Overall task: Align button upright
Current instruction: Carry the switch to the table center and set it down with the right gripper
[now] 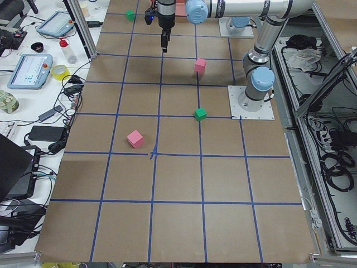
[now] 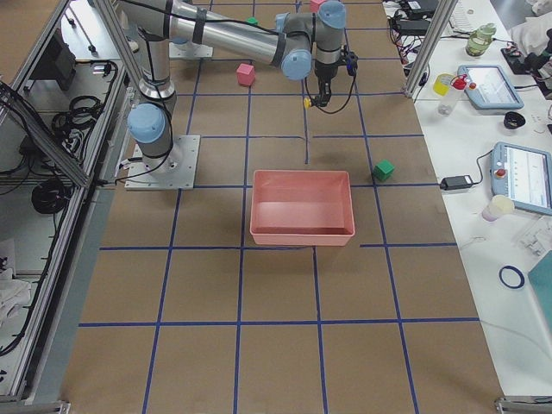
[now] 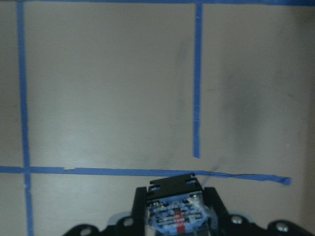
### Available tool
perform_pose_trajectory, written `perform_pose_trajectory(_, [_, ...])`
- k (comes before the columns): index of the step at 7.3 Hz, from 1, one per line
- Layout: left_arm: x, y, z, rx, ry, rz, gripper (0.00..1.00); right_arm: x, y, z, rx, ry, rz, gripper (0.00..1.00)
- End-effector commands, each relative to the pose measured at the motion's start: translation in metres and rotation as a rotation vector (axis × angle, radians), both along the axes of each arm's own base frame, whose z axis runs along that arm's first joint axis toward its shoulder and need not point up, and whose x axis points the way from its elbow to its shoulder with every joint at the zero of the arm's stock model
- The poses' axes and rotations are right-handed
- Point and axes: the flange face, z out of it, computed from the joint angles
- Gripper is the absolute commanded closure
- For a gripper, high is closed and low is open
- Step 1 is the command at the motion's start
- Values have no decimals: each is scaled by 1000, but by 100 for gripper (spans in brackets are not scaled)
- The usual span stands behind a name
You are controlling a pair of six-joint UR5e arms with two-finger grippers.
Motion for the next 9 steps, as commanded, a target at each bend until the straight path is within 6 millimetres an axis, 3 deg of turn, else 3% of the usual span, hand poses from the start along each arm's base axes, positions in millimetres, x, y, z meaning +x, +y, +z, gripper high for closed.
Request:
perform_pose_trajectory(1, [0,0,1,-1,-1,-1,0,118,20,-50,-35,-29,-18,100])
perform_pose_trajectory(4, [0,1,1,-1,-1,-1,0,187,45,-101,-40,-54,-111,100])
perform_pose_trajectory(5, [0,1,1,0,-3,-3,0,196,44,-118,-50,-58,-102,100])
perform_pose_trajectory(9, [-2,1,1,-2,2,-3,0,189,62,-152,8,-24,-143,100])
